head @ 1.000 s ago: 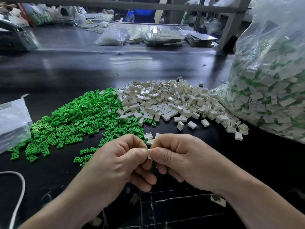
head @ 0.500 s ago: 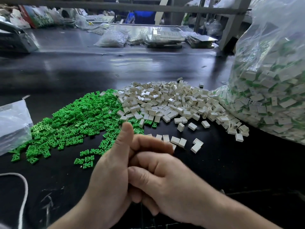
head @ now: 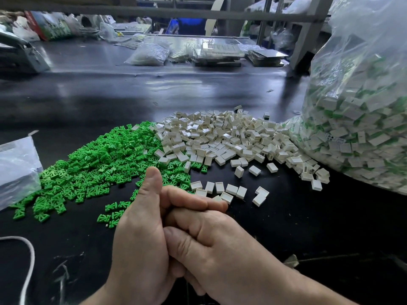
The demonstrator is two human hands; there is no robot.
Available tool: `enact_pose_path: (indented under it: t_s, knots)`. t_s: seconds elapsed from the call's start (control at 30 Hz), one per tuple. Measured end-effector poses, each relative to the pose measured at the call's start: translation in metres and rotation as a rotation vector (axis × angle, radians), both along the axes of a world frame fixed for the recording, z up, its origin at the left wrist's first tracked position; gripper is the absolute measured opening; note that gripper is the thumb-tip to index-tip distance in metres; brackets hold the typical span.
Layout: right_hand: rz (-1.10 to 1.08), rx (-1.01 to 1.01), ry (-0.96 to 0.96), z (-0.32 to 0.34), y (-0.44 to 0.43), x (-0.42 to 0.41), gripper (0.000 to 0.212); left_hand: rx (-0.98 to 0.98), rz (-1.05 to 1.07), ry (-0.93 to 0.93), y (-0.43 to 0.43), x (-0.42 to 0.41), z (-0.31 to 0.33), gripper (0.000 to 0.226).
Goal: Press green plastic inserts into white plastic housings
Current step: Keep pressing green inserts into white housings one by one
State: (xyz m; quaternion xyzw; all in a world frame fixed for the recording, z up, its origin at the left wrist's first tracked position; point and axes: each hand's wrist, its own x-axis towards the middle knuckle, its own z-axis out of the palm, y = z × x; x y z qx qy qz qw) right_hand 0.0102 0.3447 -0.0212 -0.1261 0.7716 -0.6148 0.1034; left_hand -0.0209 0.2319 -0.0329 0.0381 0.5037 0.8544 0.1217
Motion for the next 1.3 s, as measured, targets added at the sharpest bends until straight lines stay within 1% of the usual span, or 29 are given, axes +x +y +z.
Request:
enact_pose_path:
  t_s: [0.07,0.2,0.23,0.27,0.3,0.37,0.4,0.43,0.5,0.57,0.73,0.8,0.93,1.07,1.3]
  knots:
    - [0.004,-0.024,-0.022,-0.001,0.000,0.000,0.027,-0.001,-0.002,0.011,0.000,0.000,-0.001,0.074]
    - [-0.018,-0.141,-0.126,-0.008,0.001,-0.004,0.029,-0.077,-0.056,-0.001,0.000,-0.005,-0.004,0.083]
    - [-0.028,-0.169,-0.151,-0.009,0.002,-0.005,0.028,-0.094,-0.052,0.004,-0.002,-0.007,-0.004,0.081]
    - [-0.040,-0.204,-0.179,-0.010,0.004,-0.007,0.025,-0.141,-0.032,0.045,-0.004,-0.009,-0.003,0.074]
    - [-0.059,-0.251,-0.211,-0.010,0.007,-0.009,0.022,-0.245,-0.004,0.140,-0.009,-0.011,-0.004,0.062]
    - [-0.098,-0.359,-0.272,-0.009,0.015,-0.014,0.022,-0.518,0.044,0.418,-0.017,-0.013,-0.002,0.030]
    - [-0.115,-0.400,-0.290,-0.009,0.020,-0.016,0.023,-0.584,0.051,0.524,-0.020,-0.013,0.000,0.015]
    - [-0.130,-0.427,-0.302,-0.010,0.023,-0.018,0.025,-0.609,0.046,0.596,-0.022,-0.013,0.001,0.006]
    - [-0.150,-0.448,-0.319,-0.012,0.027,-0.020,0.028,-0.668,0.067,0.692,-0.023,-0.013,0.002,0.009]
    - [-0.159,-0.459,-0.320,-0.013,0.028,-0.020,0.028,-0.754,0.088,0.750,-0.024,-0.015,0.003,0.013]
    - [-0.174,-0.454,-0.292,-0.012,0.031,-0.019,0.024,-0.892,0.170,0.805,-0.026,-0.016,-0.001,0.015]
    - [-0.167,-0.446,-0.286,-0.011,0.032,-0.019,0.022,-0.907,0.181,0.795,-0.025,-0.015,0.000,0.018]
    - [-0.173,-0.404,-0.298,-0.012,0.032,-0.020,0.023,-0.919,0.126,0.827,-0.025,-0.014,0.002,0.014]
    - [-0.152,-0.363,-0.291,-0.011,0.031,-0.019,0.024,-0.944,0.153,0.842,-0.025,-0.014,0.003,0.012]
    - [-0.109,-0.412,-0.292,-0.011,0.031,-0.019,0.027,-0.967,0.198,0.888,-0.025,-0.014,0.004,0.014]
